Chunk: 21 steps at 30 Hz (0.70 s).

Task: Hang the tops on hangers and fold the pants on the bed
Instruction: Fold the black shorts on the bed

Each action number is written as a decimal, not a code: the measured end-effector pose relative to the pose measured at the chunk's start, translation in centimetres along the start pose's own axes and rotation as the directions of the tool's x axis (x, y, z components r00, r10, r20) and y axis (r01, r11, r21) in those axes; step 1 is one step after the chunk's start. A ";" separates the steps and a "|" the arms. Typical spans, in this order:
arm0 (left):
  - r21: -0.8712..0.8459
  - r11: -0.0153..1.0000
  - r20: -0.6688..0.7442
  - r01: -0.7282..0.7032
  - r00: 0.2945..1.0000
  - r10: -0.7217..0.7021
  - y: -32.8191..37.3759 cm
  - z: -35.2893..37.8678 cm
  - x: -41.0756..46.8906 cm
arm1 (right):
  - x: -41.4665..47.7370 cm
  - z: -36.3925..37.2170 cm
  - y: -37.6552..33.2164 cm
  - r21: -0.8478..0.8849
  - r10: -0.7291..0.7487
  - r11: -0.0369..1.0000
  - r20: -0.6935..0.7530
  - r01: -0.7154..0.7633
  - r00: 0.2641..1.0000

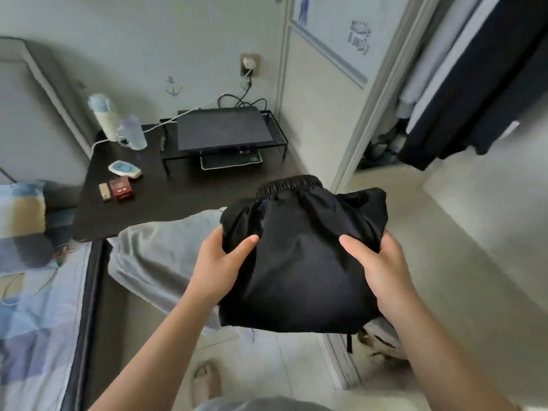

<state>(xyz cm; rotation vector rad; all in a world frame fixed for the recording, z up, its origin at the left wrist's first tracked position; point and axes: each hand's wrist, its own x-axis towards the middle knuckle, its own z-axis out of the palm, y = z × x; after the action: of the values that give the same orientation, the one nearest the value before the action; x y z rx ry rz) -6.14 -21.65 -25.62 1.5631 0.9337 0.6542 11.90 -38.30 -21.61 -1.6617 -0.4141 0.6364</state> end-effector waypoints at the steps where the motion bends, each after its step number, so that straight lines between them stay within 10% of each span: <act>1: 0.005 1.000 0.045 -0.013 0.999 0.013 0.6 2.0 0.8 | 0.4 -1.9 0.2 0.008 0.013 1.000 -0.043 -0.012 0.999; 10: 0.055 0.995 0.435 -0.085 0.899 0.053 2.6 19.9 6.8 | 2.9 -15.0 4.4 0.111 0.093 0.993 -0.429 -0.050 0.899; 21: 0.207 0.949 0.804 -0.237 0.594 -0.027 2.2 40.2 16.7 | 11.0 -23.6 10.7 0.255 0.248 0.964 -0.760 -0.075 0.601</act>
<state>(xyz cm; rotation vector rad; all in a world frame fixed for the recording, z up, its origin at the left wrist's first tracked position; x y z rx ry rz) 36.21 -29.09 -32.91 1.9254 0.2302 -0.1813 34.25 -52.16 -31.62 -1.6165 0.4521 0.0072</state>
